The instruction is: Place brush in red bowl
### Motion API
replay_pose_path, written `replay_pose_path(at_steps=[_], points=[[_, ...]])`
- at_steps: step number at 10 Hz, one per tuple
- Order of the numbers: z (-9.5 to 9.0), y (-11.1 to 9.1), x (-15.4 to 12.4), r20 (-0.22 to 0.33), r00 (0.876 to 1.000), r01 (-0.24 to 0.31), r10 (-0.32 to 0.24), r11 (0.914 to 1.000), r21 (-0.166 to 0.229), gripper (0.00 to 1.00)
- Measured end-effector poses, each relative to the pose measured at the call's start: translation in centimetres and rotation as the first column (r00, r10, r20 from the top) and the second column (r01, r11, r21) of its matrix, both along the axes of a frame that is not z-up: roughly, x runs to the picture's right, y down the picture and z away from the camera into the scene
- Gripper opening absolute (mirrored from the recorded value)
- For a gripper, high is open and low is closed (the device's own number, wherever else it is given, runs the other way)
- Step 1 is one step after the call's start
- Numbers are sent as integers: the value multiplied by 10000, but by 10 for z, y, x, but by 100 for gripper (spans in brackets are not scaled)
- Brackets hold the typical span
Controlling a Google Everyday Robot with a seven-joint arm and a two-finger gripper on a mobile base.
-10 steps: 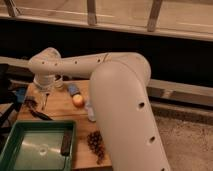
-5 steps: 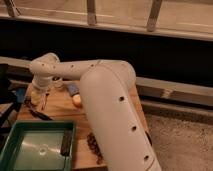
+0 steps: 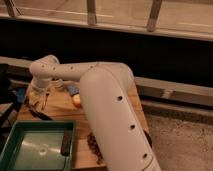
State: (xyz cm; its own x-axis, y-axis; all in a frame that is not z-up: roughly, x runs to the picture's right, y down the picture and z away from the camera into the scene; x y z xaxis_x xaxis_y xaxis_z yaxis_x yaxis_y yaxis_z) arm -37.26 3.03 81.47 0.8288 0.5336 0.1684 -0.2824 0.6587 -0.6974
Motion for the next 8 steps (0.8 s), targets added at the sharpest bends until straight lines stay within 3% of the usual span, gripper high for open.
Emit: replay_pose_path(at_steps=[2, 8], points=[[6, 8, -8, -22, 9997, 222, -223, 9996, -177, 62], [39, 65, -66, 449, 9954, 890, -847, 9905, -1043, 62]])
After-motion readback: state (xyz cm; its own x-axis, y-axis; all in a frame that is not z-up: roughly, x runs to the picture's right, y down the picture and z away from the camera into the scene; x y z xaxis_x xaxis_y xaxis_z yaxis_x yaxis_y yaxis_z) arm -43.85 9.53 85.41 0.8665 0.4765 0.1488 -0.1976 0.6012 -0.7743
